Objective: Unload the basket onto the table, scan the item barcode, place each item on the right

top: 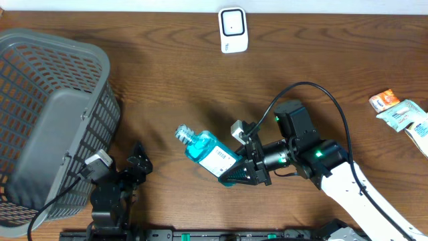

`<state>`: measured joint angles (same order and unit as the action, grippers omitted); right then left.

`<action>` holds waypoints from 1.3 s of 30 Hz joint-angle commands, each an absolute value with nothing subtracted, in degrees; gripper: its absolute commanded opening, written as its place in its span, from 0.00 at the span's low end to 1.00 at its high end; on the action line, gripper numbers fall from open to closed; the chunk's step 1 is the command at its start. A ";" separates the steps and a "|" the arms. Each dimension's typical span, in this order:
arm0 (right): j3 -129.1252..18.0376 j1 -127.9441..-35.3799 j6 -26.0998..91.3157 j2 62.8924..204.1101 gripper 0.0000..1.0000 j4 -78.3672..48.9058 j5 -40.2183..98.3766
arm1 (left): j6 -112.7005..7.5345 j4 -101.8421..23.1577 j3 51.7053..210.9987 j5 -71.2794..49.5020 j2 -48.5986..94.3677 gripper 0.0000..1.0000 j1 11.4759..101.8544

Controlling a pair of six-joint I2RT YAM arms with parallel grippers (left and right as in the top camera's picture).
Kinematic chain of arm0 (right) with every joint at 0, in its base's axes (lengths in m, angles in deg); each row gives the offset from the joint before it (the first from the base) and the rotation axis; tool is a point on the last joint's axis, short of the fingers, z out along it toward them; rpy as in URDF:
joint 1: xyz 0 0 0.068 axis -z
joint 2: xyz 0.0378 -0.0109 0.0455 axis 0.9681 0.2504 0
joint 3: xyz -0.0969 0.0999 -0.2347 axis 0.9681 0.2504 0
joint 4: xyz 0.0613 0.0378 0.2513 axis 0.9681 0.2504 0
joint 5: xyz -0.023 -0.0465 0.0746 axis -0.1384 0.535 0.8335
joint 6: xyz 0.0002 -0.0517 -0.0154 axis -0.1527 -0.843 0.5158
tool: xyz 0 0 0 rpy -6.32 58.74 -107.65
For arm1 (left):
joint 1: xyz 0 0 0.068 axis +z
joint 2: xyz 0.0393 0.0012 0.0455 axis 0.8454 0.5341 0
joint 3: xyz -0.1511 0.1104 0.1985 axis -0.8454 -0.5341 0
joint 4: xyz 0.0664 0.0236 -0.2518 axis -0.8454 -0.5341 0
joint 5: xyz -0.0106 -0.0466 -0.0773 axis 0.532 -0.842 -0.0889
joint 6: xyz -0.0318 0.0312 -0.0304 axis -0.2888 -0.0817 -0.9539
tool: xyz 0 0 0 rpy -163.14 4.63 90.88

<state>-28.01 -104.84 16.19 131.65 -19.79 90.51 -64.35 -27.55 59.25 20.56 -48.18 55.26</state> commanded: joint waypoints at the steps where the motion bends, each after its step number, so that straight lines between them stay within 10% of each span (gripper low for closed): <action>1: -29.87 -104.56 17.40 130.50 0.01 -19.48 94.57 | -64.44 -28.71 58.74 21.28 -48.60 0.98 55.43; 39: -29.74 -104.64 17.40 130.50 0.01 -13.80 88.13 | -64.44 -28.71 58.74 21.28 -48.60 0.98 55.43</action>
<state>-28.01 -104.84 17.66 131.65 -13.65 85.46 -64.35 -27.53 59.25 20.56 -48.18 55.26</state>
